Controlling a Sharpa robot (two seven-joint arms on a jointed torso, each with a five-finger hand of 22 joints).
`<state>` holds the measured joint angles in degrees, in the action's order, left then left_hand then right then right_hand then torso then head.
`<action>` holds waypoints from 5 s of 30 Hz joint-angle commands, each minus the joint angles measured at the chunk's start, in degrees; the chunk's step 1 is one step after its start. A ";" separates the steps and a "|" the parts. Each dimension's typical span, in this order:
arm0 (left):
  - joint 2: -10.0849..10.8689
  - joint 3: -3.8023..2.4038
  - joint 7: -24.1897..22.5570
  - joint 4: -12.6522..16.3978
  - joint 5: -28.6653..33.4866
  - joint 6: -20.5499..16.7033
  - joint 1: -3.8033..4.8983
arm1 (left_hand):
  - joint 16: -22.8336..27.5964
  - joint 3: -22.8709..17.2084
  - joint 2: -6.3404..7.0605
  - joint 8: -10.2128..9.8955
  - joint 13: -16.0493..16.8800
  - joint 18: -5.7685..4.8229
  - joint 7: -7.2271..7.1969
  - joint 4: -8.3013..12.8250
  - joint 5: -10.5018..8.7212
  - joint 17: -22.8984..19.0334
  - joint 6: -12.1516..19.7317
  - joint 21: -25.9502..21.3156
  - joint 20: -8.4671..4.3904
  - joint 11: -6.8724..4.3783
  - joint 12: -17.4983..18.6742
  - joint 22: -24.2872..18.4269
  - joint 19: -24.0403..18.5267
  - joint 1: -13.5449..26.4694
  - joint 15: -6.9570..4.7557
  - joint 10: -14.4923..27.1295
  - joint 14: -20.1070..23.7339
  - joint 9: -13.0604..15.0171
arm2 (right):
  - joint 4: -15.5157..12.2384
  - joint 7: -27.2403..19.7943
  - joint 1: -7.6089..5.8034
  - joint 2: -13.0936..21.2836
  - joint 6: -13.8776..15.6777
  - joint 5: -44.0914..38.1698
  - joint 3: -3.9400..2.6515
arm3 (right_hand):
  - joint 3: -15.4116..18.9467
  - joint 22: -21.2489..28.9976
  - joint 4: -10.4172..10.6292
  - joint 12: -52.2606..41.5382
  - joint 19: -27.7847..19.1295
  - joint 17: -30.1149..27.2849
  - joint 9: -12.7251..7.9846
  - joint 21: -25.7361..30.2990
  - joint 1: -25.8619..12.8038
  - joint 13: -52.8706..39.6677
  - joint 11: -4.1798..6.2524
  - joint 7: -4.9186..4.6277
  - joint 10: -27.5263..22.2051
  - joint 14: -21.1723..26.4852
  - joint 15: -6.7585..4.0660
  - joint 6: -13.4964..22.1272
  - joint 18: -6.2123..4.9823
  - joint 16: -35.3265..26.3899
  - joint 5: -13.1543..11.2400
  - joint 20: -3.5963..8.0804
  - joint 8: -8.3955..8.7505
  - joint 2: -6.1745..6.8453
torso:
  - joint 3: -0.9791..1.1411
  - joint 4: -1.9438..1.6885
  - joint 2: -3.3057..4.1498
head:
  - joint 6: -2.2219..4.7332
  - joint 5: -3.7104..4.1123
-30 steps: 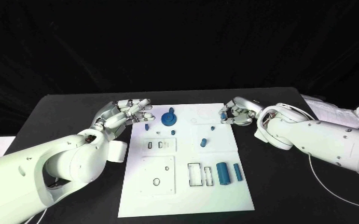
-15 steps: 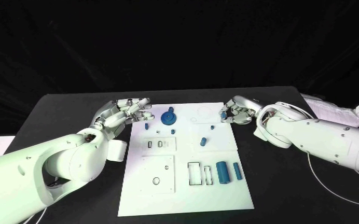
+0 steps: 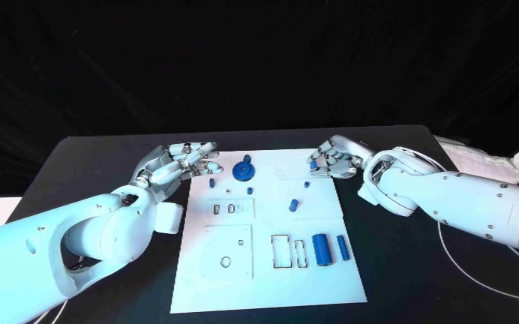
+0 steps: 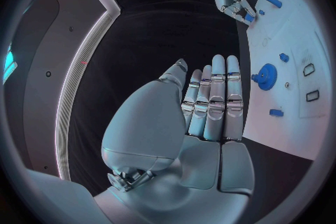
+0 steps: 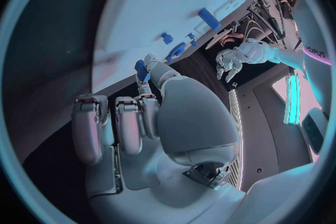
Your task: Assemble the parts on the task board
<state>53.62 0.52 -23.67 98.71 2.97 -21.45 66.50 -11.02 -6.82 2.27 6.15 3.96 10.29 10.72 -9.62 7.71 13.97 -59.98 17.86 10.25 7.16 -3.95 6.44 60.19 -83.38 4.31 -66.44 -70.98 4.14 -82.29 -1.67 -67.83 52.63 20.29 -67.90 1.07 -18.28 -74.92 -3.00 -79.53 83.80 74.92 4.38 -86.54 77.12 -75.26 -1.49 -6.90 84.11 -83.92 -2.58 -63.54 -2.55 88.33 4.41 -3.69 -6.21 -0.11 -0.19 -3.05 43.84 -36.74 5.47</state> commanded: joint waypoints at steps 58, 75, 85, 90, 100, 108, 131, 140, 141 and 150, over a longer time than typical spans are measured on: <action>-0.40 -0.03 -0.37 -0.93 0.06 1.09 0.05 | 0.42 -0.08 0.13 -0.49 -0.07 0.21 -0.03 0.26 -0.26 0.15 -0.35 -0.28 0.14 0.16 0.27 -0.11 0.18 -0.76 -0.21 -0.36 0.11 0.00 | -7.39 24.13 4.25 -17.55 -5.35 -17.02 1.85 | -0.95 -5.72 -0.78 5.91 1.92 11.45 -0.01 0.60 -3.29 -4.39 0.02 0.56 -1.57 -5.29 0.02 -0.94 0.52 0.03 0.00 0.17 1.02 1.44 | -1.11 -0.87 -0.66 | -4.16 -2.59; -0.31 -0.03 -0.33 -0.85 0.06 1.09 0.05 | 0.42 -0.08 0.13 -0.49 -0.07 0.21 -0.03 0.26 -0.26 0.15 -0.35 -0.28 0.14 0.16 0.27 -0.11 0.18 -0.76 -0.21 -0.36 0.11 0.00 | -7.51 24.22 4.28 -17.53 -5.38 -18.03 1.88 | -0.28 -5.57 -0.30 7.86 1.86 11.39 -0.38 0.72 -4.80 -3.20 -0.31 0.13 -2.44 -5.28 0.26 0.13 0.50 -0.03 0.41 -0.01 1.95 3.18 | -1.15 -0.89 -0.69 | -4.55 -2.52; -0.23 -0.03 -0.29 -0.84 0.06 1.08 0.05 | 0.48 -0.12 0.13 -0.56 -0.09 0.20 0.01 0.28 -0.28 0.22 -0.31 -0.28 0.14 0.19 0.31 -0.12 0.18 -0.76 -0.19 -0.31 0.10 -0.02 | -7.44 23.79 4.29 -17.45 -4.23 -18.43 1.89 | 0.32 -5.17 -0.10 11.25 1.66 11.27 -0.80 0.96 -5.39 -1.03 -1.16 -0.87 -4.17 -5.24 0.95 3.57 0.43 -0.12 0.63 -0.55 2.74 5.16 | -1.14 -0.89 -0.69 | -4.51 -2.51; -0.23 -0.02 -0.26 -0.88 0.06 1.10 0.05 | 0.48 -0.12 0.13 -0.56 -0.09 0.20 0.01 0.28 -0.28 0.22 -0.31 -0.28 0.14 0.19 0.31 -0.12 0.18 -0.76 -0.19 -0.31 0.10 -0.02 | -7.50 23.49 4.29 -17.44 -3.47 -18.79 1.89 | 0.93 -5.01 0.15 13.59 1.57 11.62 -0.74 1.06 -5.62 0.54 -1.37 -1.07 -5.39 -5.31 1.19 4.66 0.39 0.02 1.64 -0.84 2.64 6.20 | -1.11 -0.93 -0.67 | -4.53 -2.47; -0.23 -0.02 -0.22 -0.97 0.07 1.13 0.05 | 0.48 -0.12 0.13 -0.56 -0.09 0.20 0.01 0.28 -0.28 0.22 -0.31 -0.28 0.14 0.19 0.31 -0.12 0.18 -0.76 -0.19 -0.31 0.10 -0.02 | -7.70 23.12 4.29 -17.39 -2.84 -18.93 1.89 | 1.09 -4.92 0.20 14.29 1.53 11.66 -0.73 1.11 -5.60 1.03 -1.41 -1.10 -5.75 -5.31 1.23 4.89 0.37 0.03 1.74 -0.89 2.63 6.41 | -1.12 -0.92 -0.66 | -4.57 -2.42; -0.24 -0.02 -0.23 -1.02 0.07 1.13 0.05 | 0.48 -0.12 0.13 -0.56 -0.09 0.20 0.01 0.28 -0.28 0.22 -0.31 -0.28 0.14 0.19 0.31 -0.12 0.18 -0.76 -0.19 -0.31 0.10 -0.02 | -7.83 22.87 4.29 -17.26 -1.86 -18.93 1.90 | 1.05 -4.97 0.29 14.19 1.55 11.63 -0.69 1.09 -5.54 1.00 -1.40 -1.09 -5.69 -5.30 1.24 4.83 0.38 0.01 1.82 -0.92 2.54 6.25 | -1.13 -0.92 -0.68 | -4.56 -2.39; -0.35 -0.01 -0.24 -1.50 0.07 1.26 0.04 | 0.53 -0.15 0.14 -0.63 -0.11 0.19 0.02 0.29 -0.29 0.27 -0.29 -0.28 0.14 0.21 0.33 -0.13 0.18 -0.75 -0.18 -0.27 0.10 -0.03 | -16.17 17.35 1.10 -8.19 1.01 -15.61 1.04 | 1.53 -5.31 0.70 12.70 1.72 11.91 -0.61 0.95 -5.62 0.22 -1.37 -1.03 -4.89 -5.37 1.24 4.66 0.44 0.14 2.30 -0.96 2.35 6.54 | -1.19 -0.81 -0.84 | -4.23 -1.96; -0.38 0.00 -0.22 -1.64 0.07 1.34 0.04 | 0.53 -0.15 0.14 -0.63 -0.11 0.19 0.02 0.29 -0.29 0.27 -0.29 -0.28 0.14 0.21 0.33 -0.13 0.18 -0.75 -0.18 -0.27 0.10 -0.03 | -17.71 18.31 -0.95 -3.40 -2.31 -15.99 0.93 | 1.49 -5.67 0.63 12.00 1.89 12.10 -0.57 0.78 -5.21 -0.17 -1.31 -0.97 -4.53 -5.41 1.20 4.42 0.52 0.23 2.67 -0.95 2.24 6.50 | -1.11 -0.75 -0.85 | -4.25 -2.00; -0.39 0.00 -0.22 -1.65 0.07 1.36 0.04 | 0.53 -0.15 0.14 -0.63 -0.11 0.19 0.02 0.29 -0.29 0.27 -0.29 -0.28 0.14 0.21 0.33 -0.13 0.18 -0.75 -0.18 -0.27 0.10 -0.03 | -17.71 18.47 -1.02 -3.21 -2.65 -16.02 0.93 | 1.48 -5.73 0.64 11.86 1.92 12.12 -0.57 0.76 -5.18 -0.25 -1.30 -0.96 -4.45 -5.41 1.20 4.38 0.53 0.24 2.72 -0.95 2.23 6.48 | -1.11 -0.77 -0.82 | -4.22 -1.99; -0.46 0.02 -0.17 -1.71 0.08 1.46 0.04 | 0.57 -0.22 0.12 -0.65 -0.11 0.19 -0.02 0.33 -0.29 0.33 -0.32 -0.28 0.13 0.19 0.32 -0.14 0.19 -0.80 -0.18 -0.28 0.08 -0.03 | -17.17 19.86 -1.12 -3.67 -5.84 -17.78 0.99 | 1.43 -5.65 0.70 11.72 1.89 12.03 -0.56 0.79 -5.04 -0.30 -1.29 -0.95 -4.37 -5.39 1.18 4.24 0.51 0.19 3.17 -0.93 2.19 6.38 | -1.10 -0.86 -0.80 | -4.25 -1.96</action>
<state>53.27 0.57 -23.54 96.96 3.06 -21.22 66.50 -10.81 -6.97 2.50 5.72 3.92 10.29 10.72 -9.47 7.72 14.25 -59.97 17.86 10.25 7.16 -3.95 6.39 60.19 -83.60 4.31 -66.44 -70.98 4.14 -99.52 17.32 -68.97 49.12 17.68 -84.00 2.04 -17.07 -74.93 -2.29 -67.55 84.00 74.93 3.79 -85.83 71.65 -74.93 -2.72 -7.95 79.40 -84.02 -1.84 -59.16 -2.58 88.32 7.31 -4.33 -3.74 6.21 -1.31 -3.83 43.01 -41.00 3.47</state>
